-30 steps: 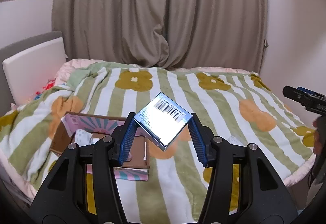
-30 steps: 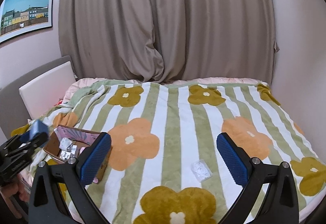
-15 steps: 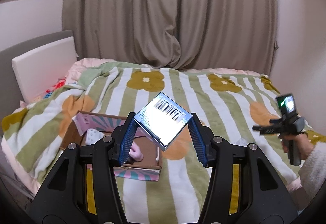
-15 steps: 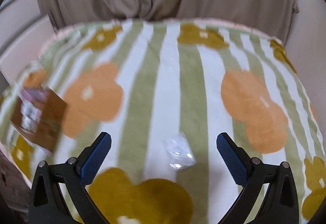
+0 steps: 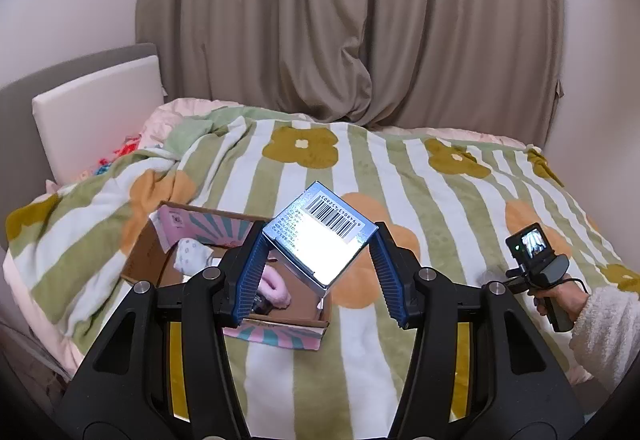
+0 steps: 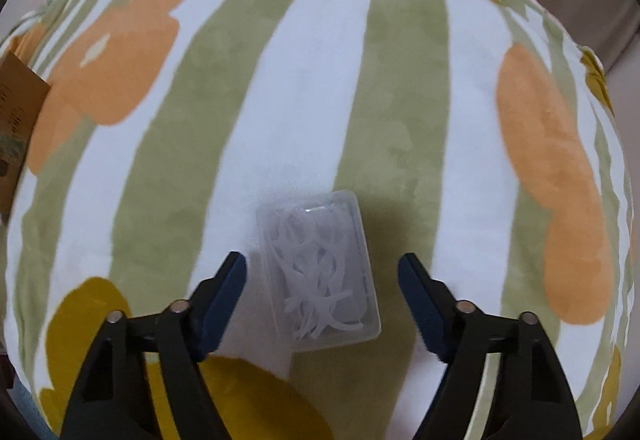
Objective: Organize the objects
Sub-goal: 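Grasp the clear packet of white flossers with the right tool and lift it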
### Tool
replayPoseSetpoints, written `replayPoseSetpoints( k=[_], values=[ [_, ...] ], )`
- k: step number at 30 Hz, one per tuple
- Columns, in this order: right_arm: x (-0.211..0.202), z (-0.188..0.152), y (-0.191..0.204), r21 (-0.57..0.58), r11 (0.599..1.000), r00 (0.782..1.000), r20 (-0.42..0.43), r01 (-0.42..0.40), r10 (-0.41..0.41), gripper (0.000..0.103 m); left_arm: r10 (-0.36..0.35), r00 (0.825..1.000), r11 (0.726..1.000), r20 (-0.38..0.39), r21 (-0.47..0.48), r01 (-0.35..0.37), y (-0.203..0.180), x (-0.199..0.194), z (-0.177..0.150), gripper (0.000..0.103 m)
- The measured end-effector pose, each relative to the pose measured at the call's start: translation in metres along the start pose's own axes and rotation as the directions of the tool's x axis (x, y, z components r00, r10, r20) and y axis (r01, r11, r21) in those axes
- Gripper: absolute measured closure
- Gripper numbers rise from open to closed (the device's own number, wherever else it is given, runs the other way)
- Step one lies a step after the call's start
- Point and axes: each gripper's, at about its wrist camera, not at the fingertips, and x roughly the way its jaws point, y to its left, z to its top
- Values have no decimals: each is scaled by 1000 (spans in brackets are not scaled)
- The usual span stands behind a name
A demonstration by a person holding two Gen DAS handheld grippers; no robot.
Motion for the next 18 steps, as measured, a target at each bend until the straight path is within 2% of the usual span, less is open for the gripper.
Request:
replayPoseSetpoints(
  k=[3,12,18],
  values=[
    [11,-1,-1,-12,1000,999,-35,-11,10,49,7,1000,1000,-5,1,-7,0,3,0,54],
    [7,-8,-7,-15,1000,1000,-10,0,0,52,5,1000,1000,-17,-5,-5,1,6,-1,54],
    [-28,-7,-9,44,999,998,66,-16,13,52,-8,1000,1000,-20,-12,8,5,7,-3,54]
  ],
)
